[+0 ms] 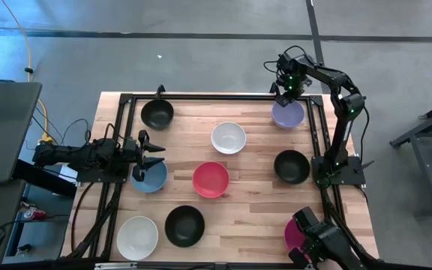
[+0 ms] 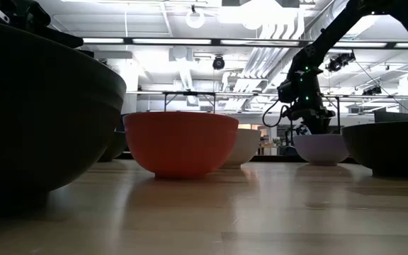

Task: Nest bowls inside each other
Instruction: Stack the purple bowl on the orange bowl

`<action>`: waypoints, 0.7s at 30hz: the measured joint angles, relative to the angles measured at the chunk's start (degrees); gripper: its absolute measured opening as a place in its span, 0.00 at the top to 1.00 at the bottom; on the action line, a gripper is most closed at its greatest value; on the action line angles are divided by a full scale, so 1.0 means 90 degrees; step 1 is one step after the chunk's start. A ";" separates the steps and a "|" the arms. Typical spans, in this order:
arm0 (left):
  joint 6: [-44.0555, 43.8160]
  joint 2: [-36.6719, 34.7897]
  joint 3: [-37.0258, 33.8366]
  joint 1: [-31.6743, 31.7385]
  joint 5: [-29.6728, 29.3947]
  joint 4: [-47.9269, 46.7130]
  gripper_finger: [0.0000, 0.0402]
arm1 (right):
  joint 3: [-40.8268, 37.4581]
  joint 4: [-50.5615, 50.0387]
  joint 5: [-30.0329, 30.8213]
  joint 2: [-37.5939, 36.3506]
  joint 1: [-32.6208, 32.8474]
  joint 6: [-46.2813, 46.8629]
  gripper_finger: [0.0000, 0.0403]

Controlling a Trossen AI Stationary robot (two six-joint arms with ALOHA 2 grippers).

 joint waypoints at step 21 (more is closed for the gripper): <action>0.0000 0.0002 0.0001 -0.0001 0.0007 0.0000 0.57 | 0.0007 0.0144 0.0001 -0.0187 -0.0078 0.0066 0.80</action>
